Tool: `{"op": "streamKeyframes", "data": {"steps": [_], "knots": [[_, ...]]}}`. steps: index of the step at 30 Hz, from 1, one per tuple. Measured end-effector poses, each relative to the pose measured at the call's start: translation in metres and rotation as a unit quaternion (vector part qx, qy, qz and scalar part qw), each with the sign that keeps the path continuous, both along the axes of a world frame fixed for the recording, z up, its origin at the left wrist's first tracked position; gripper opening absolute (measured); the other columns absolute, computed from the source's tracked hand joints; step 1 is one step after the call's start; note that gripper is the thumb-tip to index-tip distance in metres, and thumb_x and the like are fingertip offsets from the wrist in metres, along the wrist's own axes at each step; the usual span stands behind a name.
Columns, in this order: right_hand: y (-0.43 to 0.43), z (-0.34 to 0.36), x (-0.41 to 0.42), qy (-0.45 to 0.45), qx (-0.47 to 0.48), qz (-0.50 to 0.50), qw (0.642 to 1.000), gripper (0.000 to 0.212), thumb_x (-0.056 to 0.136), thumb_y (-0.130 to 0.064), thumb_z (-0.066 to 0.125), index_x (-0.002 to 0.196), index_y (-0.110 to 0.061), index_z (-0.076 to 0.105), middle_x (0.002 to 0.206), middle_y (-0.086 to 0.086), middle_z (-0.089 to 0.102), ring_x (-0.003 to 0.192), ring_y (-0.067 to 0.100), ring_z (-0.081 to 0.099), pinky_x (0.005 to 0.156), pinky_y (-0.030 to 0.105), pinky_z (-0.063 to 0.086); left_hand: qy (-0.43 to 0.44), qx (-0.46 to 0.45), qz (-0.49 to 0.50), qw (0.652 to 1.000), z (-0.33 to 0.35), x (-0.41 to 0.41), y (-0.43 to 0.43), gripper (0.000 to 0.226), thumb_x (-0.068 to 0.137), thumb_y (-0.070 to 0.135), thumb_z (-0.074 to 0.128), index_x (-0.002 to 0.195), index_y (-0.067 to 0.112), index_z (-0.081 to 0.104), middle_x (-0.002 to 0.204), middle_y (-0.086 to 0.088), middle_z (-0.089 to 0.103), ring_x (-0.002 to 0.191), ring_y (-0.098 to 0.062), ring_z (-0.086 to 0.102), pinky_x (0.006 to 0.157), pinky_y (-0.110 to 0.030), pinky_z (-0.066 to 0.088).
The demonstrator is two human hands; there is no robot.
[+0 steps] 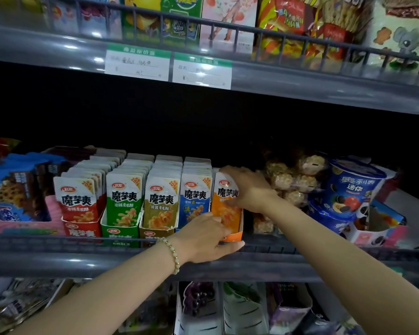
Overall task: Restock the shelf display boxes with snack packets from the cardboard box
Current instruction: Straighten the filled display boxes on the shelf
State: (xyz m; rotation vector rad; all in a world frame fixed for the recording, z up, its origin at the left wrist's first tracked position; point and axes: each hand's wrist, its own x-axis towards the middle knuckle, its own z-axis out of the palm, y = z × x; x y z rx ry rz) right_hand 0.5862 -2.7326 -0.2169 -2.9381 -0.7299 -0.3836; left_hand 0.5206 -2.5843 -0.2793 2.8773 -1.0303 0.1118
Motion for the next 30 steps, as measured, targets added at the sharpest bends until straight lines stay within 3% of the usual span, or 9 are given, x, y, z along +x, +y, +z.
{"op": "streamKeyframes", "data": {"steps": [3,5,7,11,16,22,25,30], "knots": [[0.0,0.008,0.003,0.039,0.044,0.01,0.998,0.09,0.072,-0.029,0.079,0.142,-0.034,0.024,0.142,0.0,0.042,0.126,0.02,0.043,0.092,0.033,0.043,-0.001,0.007,-0.005,1.0,-0.002,0.001,0.001,0.051,0.095,0.06,0.022,0.082,0.018,0.049,0.082,0.002,0.047,0.081,-0.013,0.035,0.089,-0.029,0.028],[-0.002,0.01,0.002,0.081,0.05,0.015,0.995,0.108,0.068,-0.032,0.083,0.148,-0.036,0.01,0.155,-0.001,0.023,0.14,0.02,0.025,0.105,0.034,0.034,-0.005,0.003,-0.004,1.0,-0.004,0.002,0.0,0.056,0.095,0.06,0.022,0.084,0.015,0.055,0.082,0.003,0.047,0.081,-0.011,0.034,0.09,-0.028,0.026],[-0.006,0.009,0.002,0.086,0.063,0.02,0.994,0.109,0.068,-0.035,0.083,0.149,-0.035,0.01,0.158,-0.003,0.012,0.144,0.017,0.014,0.112,0.033,0.026,-0.013,-0.002,-0.004,1.0,-0.005,0.002,0.0,0.061,0.094,0.061,0.022,0.091,0.015,0.061,0.084,0.004,0.047,0.082,-0.01,0.033,0.091,-0.028,0.026],[-0.011,0.005,0.005,0.029,0.013,0.038,0.999,0.082,0.073,-0.041,0.077,0.142,-0.025,0.037,0.154,-0.003,0.02,0.141,0.016,0.014,0.115,0.033,0.022,-0.021,0.0,-0.007,1.0,-0.007,0.003,0.0,0.062,0.094,0.063,0.022,0.094,0.015,0.06,0.086,0.005,0.045,0.083,-0.011,0.032,0.093,-0.029,0.028],[-0.004,-0.002,0.012,0.143,-0.011,-0.022,0.989,0.098,0.071,-0.045,0.078,0.148,-0.024,0.021,0.154,-0.001,0.022,0.141,0.021,0.021,0.113,0.033,0.025,-0.018,-0.005,-0.003,1.0,-0.006,-0.001,0.0,0.063,0.094,0.061,0.024,0.105,0.012,0.062,0.102,-0.001,0.057,0.093,-0.012,0.039,0.097,-0.028,0.025],[0.013,0.0,0.027,0.201,-0.074,-0.077,0.974,0.099,0.064,-0.052,0.08,0.144,-0.017,0.03,0.147,0.001,0.037,0.132,0.023,0.039,0.103,0.033,0.038,-0.014,-0.007,-0.004,1.0,-0.003,-0.003,-0.001,0.059,0.095,0.059,0.025,0.105,0.012,0.061,0.103,-0.002,0.056,0.088,-0.01,0.032,0.091,-0.025,0.022],[0.011,0.001,0.025,0.206,-0.059,-0.07,0.974,0.092,0.062,-0.05,0.082,0.138,-0.02,0.04,0.143,0.0,0.045,0.128,0.022,0.044,0.099,0.031,0.04,-0.018,-0.012,-0.005,1.0,-0.003,-0.005,0.0,0.057,0.096,0.057,0.027,0.102,0.013,0.061,0.102,0.0,0.055,0.095,-0.013,0.039,0.091,-0.024,0.022],[0.002,0.002,0.005,0.151,-0.02,-0.044,0.987,0.065,0.068,-0.037,0.081,0.124,-0.023,0.051,0.127,0.001,0.054,0.119,0.025,0.047,0.092,0.034,0.046,-0.017,-0.028,-0.009,0.999,-0.004,-0.004,0.001,0.054,0.096,0.058,0.026,0.093,0.015,0.058,0.088,0.007,0.042,0.086,-0.009,0.03,0.091,-0.025,0.024]]}}
